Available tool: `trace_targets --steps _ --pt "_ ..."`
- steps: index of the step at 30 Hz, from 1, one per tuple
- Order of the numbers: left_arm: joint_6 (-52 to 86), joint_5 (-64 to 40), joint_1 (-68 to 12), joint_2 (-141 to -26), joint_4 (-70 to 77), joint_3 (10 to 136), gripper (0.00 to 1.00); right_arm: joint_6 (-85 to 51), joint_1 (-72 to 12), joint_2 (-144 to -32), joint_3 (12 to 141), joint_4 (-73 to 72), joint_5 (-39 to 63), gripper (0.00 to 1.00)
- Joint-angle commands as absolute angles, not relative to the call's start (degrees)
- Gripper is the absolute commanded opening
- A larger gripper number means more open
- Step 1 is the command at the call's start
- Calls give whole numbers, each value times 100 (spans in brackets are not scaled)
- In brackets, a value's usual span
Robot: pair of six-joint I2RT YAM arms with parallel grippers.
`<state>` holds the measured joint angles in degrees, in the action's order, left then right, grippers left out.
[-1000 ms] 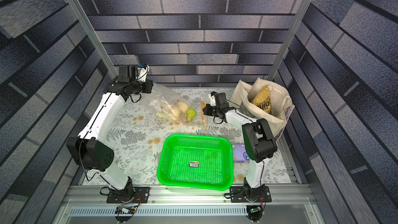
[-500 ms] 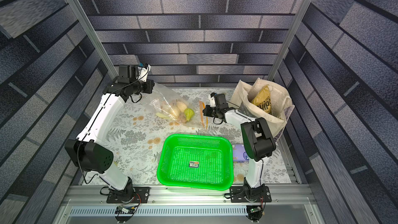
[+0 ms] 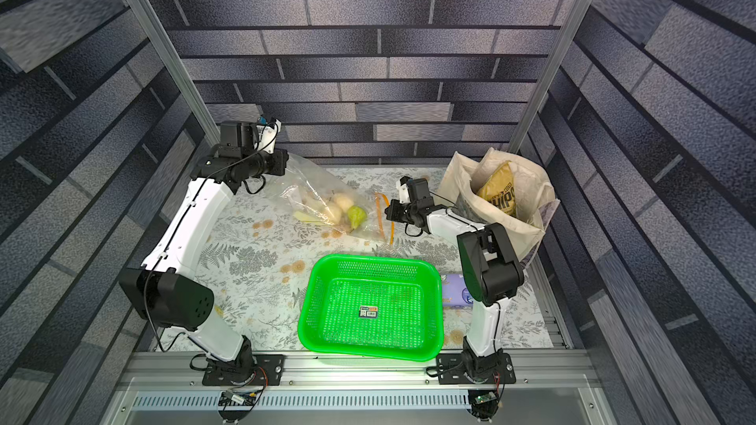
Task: Open the zip-top bag and take out the pear
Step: Adjust the zipper food storage bag at the center of the board.
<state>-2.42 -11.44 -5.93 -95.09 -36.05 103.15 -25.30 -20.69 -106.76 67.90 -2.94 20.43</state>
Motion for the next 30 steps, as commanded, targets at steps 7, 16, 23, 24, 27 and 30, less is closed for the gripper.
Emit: trace_targets --steps 7,16,23,24,27,30 --pt "-153 -715 -407 -9791 -3612 10198 0 -2521 -2006 -10191 6524 -1055 1985 6" --pt "-131 -639 -353 -9805 -3551 10275 0 -2550 -2000 -9870 5930 -1800 1791 6" --pt "-53 -827 -429 -9492 -3225 10146 0 -2573 -1995 -10084 6029 -1601 1762 6" --pt "-32 -854 -430 -9477 -3218 10151 0 -2587 -1989 -10109 6041 -1587 1776 6" --pt "-35 -990 -472 -9374 -3167 10143 0 -2588 -1993 -10149 6056 -1538 1773 6" --pt "-82 -1043 -525 -9245 -3064 10135 0 -2575 -1994 -10163 6053 -1479 1740 6"
